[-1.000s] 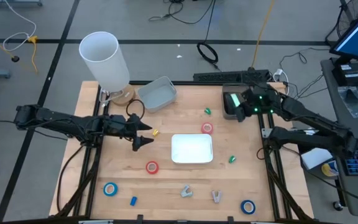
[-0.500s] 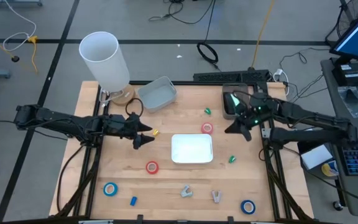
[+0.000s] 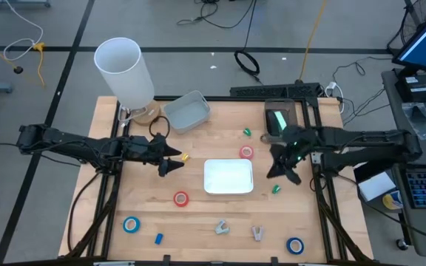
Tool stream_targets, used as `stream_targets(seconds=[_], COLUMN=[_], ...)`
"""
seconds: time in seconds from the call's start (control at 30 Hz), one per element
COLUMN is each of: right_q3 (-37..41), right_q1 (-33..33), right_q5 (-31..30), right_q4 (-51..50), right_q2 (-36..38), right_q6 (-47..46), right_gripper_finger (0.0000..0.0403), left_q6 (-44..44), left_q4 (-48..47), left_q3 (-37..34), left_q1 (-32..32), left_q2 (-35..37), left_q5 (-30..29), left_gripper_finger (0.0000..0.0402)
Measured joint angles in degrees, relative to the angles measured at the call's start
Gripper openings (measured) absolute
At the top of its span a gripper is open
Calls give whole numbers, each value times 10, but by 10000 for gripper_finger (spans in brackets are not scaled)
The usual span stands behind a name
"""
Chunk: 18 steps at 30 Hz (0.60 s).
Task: Pick and place Stapler, Stapler remover, tape
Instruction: Put the bottom green stapler into the black bin
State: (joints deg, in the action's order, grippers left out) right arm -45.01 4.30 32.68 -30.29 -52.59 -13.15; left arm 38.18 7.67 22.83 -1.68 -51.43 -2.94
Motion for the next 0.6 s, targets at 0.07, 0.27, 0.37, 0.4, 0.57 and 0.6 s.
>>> stream_targets(seconds=[0.07,0.27,0.37,0.4,0.57,0.6], right_q3=[0,0,0,0,0,0], right_q1=[-29,-99,-116,-120,-135,-139], right_q5=[-24,-171,-251,-264,-266,-266], right_q4=[-21,-122,-166,-176,-176,-176], right_q2=[-18,-64,-77,-80,-85,-85], right_q6=[23,110,133,141,145,145], right_gripper_finger=[5,27,55,66,123,134], left_q6=[6,14,16,16,14,14], left_q4=[1,1,1,1,4,4], left_q3=[0,0,0,0,0,0], left_q1=[0,0,0,0,0,0], left_q2=[0,0,0,0,0,0], left_q5=[0,0,0,0,0,0], left_gripper_finger=[365,365,365,365,365,365])
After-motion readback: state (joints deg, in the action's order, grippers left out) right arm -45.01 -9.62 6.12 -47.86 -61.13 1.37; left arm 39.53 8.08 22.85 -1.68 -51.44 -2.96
